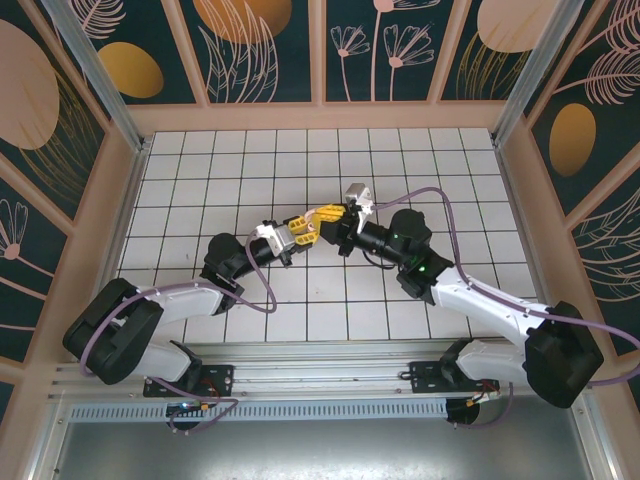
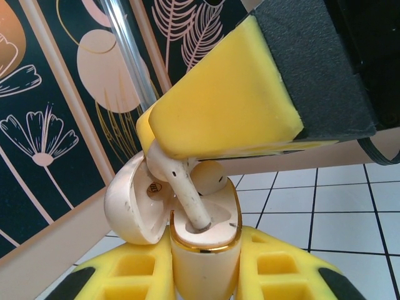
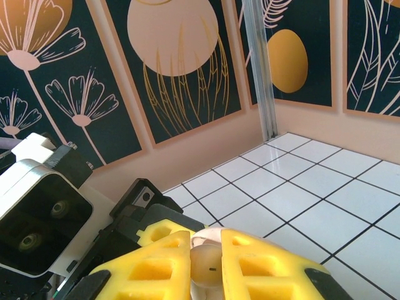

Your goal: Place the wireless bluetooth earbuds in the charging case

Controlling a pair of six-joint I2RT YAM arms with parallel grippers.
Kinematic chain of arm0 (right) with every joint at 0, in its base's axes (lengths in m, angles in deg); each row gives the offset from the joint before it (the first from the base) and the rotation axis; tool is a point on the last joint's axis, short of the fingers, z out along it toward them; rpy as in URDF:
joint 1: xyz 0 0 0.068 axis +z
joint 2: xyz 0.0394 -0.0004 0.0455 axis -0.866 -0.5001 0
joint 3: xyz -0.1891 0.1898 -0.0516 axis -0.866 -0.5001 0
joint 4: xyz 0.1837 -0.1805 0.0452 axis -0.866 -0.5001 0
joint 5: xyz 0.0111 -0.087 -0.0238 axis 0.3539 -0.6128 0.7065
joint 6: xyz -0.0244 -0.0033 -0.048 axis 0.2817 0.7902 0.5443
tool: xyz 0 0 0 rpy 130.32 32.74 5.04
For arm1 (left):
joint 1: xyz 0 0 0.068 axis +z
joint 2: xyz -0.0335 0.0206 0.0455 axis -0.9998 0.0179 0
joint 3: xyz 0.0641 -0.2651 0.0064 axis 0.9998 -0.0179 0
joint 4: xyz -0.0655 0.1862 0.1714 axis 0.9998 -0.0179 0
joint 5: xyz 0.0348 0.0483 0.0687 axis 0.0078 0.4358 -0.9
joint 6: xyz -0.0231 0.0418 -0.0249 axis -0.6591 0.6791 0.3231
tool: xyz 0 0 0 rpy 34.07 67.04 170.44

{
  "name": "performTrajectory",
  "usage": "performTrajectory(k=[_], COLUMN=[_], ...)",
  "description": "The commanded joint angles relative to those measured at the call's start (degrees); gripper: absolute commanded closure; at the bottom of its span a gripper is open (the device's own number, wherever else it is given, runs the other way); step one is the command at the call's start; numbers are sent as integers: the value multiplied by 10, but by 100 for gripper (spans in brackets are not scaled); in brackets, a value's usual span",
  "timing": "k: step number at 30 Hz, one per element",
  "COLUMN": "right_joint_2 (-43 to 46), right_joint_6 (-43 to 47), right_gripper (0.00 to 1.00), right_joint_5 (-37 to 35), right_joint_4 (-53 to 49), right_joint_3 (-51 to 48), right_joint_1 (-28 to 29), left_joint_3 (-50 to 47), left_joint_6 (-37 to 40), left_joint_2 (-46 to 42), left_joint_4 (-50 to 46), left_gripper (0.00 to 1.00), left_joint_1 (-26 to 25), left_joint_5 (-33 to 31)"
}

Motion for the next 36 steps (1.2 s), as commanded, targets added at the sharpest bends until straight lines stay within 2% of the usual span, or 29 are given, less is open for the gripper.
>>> performTrajectory(k=[1,15,36], right_joint_2=[-3,15,39], right_joint_6=[-2,0,62], right_gripper=[84,85,82], right_joint_5=[0,-9,39], right_joint_4=[15,31,-108], right_joint_3=[-2,-39,-12], right_joint_1=[6,10,-17], left_joint_3=[11,23,48], left_joint_6=[-19,-83,-107], left_joint_2=[-16,-14,-22], left_joint_4=[34,64,41], left_gripper=[80,80,79], left_joint_1=[-3,-3,-3], left_joint_5=[14,33,108])
